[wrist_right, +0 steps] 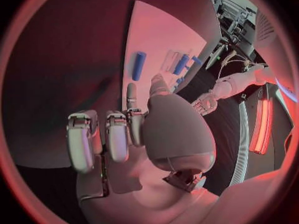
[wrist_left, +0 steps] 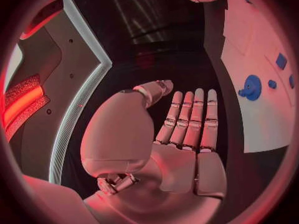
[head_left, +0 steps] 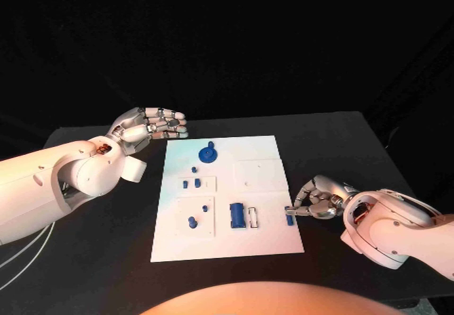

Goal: Assemble the parts on the task board

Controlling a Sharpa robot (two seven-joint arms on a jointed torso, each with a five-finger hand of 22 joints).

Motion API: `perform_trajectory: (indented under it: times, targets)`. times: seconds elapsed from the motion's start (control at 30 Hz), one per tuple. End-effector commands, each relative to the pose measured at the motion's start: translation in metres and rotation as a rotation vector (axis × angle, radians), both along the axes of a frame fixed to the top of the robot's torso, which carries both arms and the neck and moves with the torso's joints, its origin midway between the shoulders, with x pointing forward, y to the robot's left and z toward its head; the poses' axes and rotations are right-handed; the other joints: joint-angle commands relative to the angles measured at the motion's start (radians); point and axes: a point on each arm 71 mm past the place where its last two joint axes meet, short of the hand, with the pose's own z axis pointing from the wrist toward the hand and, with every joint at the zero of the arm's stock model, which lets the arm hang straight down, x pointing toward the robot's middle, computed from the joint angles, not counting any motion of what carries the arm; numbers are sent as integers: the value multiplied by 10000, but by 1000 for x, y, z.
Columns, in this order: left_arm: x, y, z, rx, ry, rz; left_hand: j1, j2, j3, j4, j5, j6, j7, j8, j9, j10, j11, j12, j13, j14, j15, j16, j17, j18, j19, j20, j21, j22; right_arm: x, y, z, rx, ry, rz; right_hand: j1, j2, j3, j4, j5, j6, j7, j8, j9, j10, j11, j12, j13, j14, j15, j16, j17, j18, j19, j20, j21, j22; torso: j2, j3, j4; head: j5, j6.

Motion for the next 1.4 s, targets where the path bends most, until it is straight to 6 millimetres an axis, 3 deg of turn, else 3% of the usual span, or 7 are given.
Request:
perform_trajectory:
  times: [0.03, 0.5, 0.67, 0.73, 0.77, 1.03, 1.4]
  targets:
    - [-1, -2, 2, -143, -102, -165, -90, 1, -23, 32, 31, 18, 499, 35, 0, -39, 16, -62, -2, -21, 65, -63, 16, -29, 60, 2, -68, -12, -1, 0, -4, -856, 65, 269, -45, 76, -53, -12, -68, 54, 13, 32, 8, 643, -24, -45, 1940, 1026, -3, 33, 2635, -67, 1029, 40, 44, 2631, 6, -2, 20, -18, -11]
    - [-2, 0, 1, -131, -81, -159, -90, 1, -23, 32, 31, 18, 499, 35, 0, -39, 16, -62, -2, -21, 65, -63, 16, -29, 60, 2, -68, -12, -3, 13, -21, -1237, 103, 573, 65, 115, -44, -37, -39, 132, -26, 59, 35, 636, -59, -80, 1926, 1026, -30, 33, 2635, -67, 1029, 20, 44, 2631, 9, -2, 5, 30, -59]
    - [-2, 0, 1, -126, -69, -165, -102, 9, -40, 47, 27, 21, 495, 41, 0, -35, 13, -67, -1, -18, 64, -69, 21, -30, 81, 1, -84, -25, -3, 18, -24, -1328, 54, 718, 569, 186, 41, -79, 49, 203, -76, 65, 67, 638, -106, -88, 1930, 1026, -75, 33, 2635, -67, 1029, -24, 44, 2631, 7, 4, 10, 43, -80]
    - [-2, 0, 1, -124, -66, -163, -102, 9, -40, 47, 27, 21, 495, 41, 0, -35, 13, -67, -1, -18, 64, -69, 21, -30, 81, 1, -84, -25, -2, 20, -25, -1407, 29, 772, 967, 152, 509, -20, -821, 241, -91, 24, 67, 642, -126, -89, 1938, 1026, -96, 33, 2635, -67, 1029, -61, 44, 2631, 8, 5, 14, 36, -81]
    - [-2, 0, 1, -122, -65, -161, -102, 9, -40, 47, 27, 21, 495, 41, 0, -35, 13, -67, -1, -18, 64, -69, 21, -30, 81, 1, -84, -25, -2, 20, -25, -1455, 10, 799, 1139, 116, 798, -46, -899, 248, -104, -1, 58, 644, -135, -86, 1942, 1026, -107, 33, 2635, -67, 1029, -63, 44, 2631, 7, 3, 13, 33, -80]
    - [-2, 1, 1, -113, -49, -162, -102, 9, -40, 47, 27, 21, 495, 41, 0, -35, 13, -67, -1, -18, 64, -69, 21, -30, 81, 1, -84, -25, 0, 20, -27, -1835, -131, 943, 2321, -166, 2261, -89, 691, 353, -152, -252, -95, 626, -188, -121, 1952, 1026, -162, 33, 2635, -67, 1029, -121, 44, 2631, 1, -6, 8, 28, -80]
    - [-2, 1, 1, -94, -14, -166, -103, 21, -45, 54, 29, 23, 493, 46, 0, -32, 11, -70, 0, -16, 63, -72, 24, -30, 95, 1, -96, -33, -1, 22, -26, -1898, -297, 988, 2145, -1041, 4743, -303, 1888, 480, -144, -272, 13, 606, -186, -218, 1943, 1026, -158, 33, 2635, -67, 1029, -123, 44, 2631, -3, -3, 13, 25, -48]
